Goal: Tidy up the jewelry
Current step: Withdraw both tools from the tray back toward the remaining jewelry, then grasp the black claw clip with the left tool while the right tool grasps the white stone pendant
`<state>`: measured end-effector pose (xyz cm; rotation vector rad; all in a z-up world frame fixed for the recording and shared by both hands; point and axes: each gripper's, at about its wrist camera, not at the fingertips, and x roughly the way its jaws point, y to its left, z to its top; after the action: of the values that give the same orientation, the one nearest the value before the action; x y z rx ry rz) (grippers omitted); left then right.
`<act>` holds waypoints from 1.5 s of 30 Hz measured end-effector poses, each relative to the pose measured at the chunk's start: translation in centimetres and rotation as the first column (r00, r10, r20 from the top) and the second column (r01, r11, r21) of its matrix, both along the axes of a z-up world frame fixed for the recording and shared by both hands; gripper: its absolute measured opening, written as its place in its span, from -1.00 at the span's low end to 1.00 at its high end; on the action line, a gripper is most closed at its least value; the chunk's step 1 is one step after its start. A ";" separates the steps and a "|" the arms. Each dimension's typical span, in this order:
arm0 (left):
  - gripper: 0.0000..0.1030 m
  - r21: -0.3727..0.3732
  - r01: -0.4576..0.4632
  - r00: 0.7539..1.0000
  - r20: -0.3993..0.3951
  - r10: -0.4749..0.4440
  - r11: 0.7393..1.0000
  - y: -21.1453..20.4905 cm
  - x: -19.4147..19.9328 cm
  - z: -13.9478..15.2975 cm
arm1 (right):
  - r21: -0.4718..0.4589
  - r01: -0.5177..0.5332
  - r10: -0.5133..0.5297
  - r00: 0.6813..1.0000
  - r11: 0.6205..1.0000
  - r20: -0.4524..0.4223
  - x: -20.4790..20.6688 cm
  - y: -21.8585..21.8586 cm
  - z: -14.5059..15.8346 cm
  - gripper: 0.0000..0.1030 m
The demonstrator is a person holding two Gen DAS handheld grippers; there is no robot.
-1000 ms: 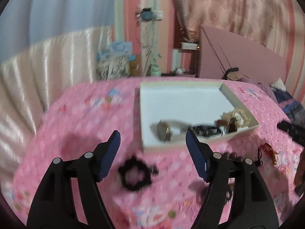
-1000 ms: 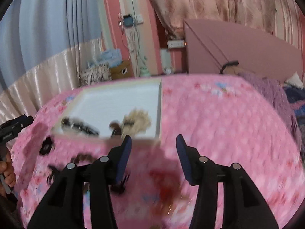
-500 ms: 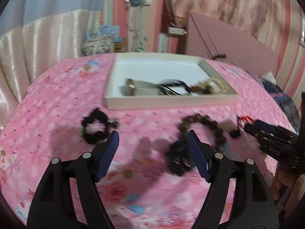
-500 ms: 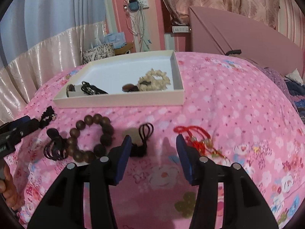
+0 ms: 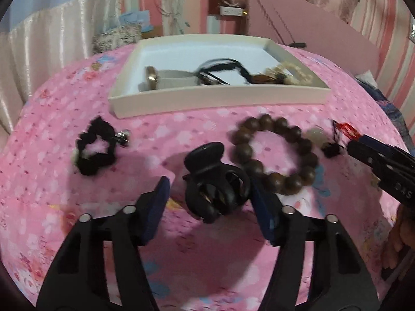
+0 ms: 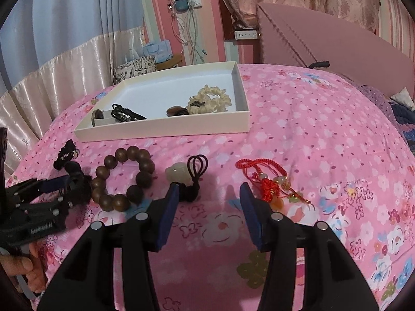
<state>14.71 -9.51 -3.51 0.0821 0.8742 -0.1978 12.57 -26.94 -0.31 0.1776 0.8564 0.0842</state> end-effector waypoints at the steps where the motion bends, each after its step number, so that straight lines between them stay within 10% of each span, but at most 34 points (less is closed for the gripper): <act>1: 0.03 0.008 -0.011 1.000 0.006 0.011 1.000 0.3 0.2 0.1 | -0.006 -0.004 0.004 1.000 1.000 -0.001 0.1 0.1 0.0 -0.04; 13: -0.08 -0.021 -0.016 0.999 -0.038 0.016 1.000 1.8 1.8 -0.4 | -0.101 -0.122 0.109 0.985 0.987 -0.132 3.6 3.5 -1.9 -0.02; 15: -0.07 -0.021 -0.016 0.999 -0.036 0.015 1.000 1.9 1.8 -0.4 | -0.110 -0.136 0.121 0.984 0.985 -0.129 3.7 3.8 -1.9 -0.27; 17: -0.07 -0.005 -0.013 1.000 -0.029 0.013 1.000 1.7 1.5 -0.4 | -0.090 -0.141 0.130 0.985 0.986 -0.116 3.4 3.6 -1.8 -0.55; 25: -0.12 -0.085 -0.008 1.000 -0.011 0.007 0.996 2.6 0.8 0.0 | 0.022 -0.086 0.087 0.995 0.996 -0.051 1.8 1.4 -1.1 -0.57; 45: -0.12 -0.003 -0.006 0.988 0.153 0.007 1.000 1.8 -1.6 1.7 | 0.053 -0.040 0.033 0.992 0.998 0.121 -0.4 0.2 1.0 -0.57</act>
<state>13.11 -7.70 -1.86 0.0910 0.7213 -0.1840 12.21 -26.73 0.73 0.2068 0.7376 0.1515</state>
